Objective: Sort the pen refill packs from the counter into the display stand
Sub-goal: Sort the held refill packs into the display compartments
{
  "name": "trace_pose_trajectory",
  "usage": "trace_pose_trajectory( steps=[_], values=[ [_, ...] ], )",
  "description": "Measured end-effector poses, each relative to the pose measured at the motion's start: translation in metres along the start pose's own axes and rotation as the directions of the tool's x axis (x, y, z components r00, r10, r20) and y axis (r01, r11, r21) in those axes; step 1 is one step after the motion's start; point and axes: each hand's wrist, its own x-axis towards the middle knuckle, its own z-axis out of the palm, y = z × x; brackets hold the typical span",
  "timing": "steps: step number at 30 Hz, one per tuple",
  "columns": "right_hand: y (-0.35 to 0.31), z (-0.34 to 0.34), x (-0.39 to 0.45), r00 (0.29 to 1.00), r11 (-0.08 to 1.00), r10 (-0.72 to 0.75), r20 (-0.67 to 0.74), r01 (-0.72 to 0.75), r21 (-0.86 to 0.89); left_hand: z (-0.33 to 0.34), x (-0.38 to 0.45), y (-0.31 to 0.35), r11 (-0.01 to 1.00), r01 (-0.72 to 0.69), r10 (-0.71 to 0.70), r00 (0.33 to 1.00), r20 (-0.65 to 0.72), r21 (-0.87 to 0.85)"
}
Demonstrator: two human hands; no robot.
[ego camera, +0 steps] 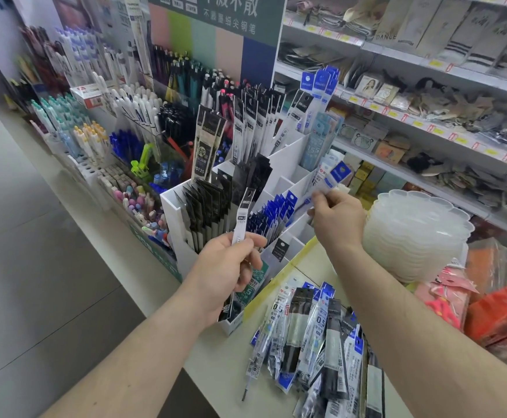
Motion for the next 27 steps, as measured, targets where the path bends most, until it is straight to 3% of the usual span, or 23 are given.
trace_pose_trajectory(
  steps=[6, 11, 17, 20, 24, 27],
  values=[
    [-0.013, 0.011, -0.002, 0.993, 0.999, 0.046, 0.104, -0.047, 0.008, 0.000, 0.000, 0.000, 1.000, 0.002, -0.002, 1.000, 0.018, 0.015],
    [-0.013, 0.006, 0.001, 0.996, 0.996, -0.027, 0.083, 0.034, -0.079, -0.003, 0.003, -0.001, 1.000, 0.010, -0.010, 1.000, 0.019, 0.005],
    [-0.001, 0.006, 0.013, 0.999, 0.998, 0.047, 0.006, -0.047, -0.052, 0.002, 0.004, -0.001, 1.000, 0.005, -0.006, 1.000, 0.031, 0.016],
    [0.000, 0.014, 0.016, 0.984, 0.990, 0.112, 0.137, -0.099, -0.099, 0.006, 0.006, 0.000, 1.000, 0.009, -0.010, 0.999, 0.038, 0.018],
    [0.004, 0.025, 0.023, 0.913, 0.955, 0.267, 0.307, -0.209, -0.209, 0.011, 0.007, 0.004, 1.000, 0.014, -0.015, 0.997, 0.069, 0.007],
    [0.008, 0.027, 0.028, 0.892, 0.944, 0.299, 0.340, -0.224, -0.243, 0.013, 0.008, 0.006, 1.000, 0.028, -0.027, 0.996, 0.089, -0.009]
  ],
)
